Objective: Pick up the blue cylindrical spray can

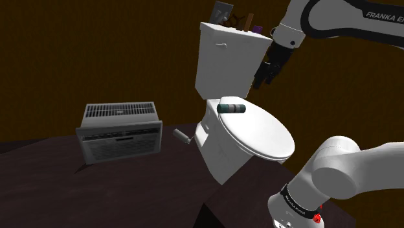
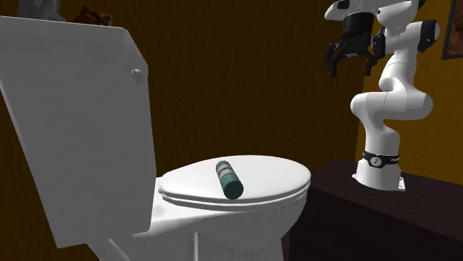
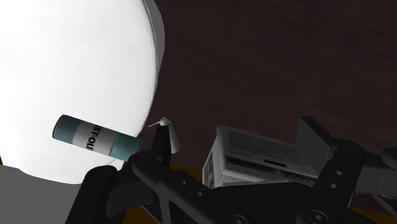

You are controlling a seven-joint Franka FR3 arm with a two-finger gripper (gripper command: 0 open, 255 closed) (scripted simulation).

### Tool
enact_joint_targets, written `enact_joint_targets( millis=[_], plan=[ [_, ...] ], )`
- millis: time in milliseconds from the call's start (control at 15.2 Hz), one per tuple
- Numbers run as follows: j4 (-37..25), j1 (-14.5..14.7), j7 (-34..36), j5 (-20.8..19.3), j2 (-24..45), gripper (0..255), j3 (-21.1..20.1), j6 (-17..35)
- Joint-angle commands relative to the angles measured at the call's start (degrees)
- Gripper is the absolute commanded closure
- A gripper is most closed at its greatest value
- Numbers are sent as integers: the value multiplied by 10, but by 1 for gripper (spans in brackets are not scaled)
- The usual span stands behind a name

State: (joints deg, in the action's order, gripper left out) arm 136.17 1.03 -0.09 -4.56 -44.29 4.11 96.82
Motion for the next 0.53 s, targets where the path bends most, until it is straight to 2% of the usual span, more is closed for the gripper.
enact_joint_targets(
  millis=[0, 462],
  plan=[
    [0, 0, 0, 0, 0, 0, 0, 0],
    [96, -4, -117, -72, 19, 0, 62, 146]
  ],
)
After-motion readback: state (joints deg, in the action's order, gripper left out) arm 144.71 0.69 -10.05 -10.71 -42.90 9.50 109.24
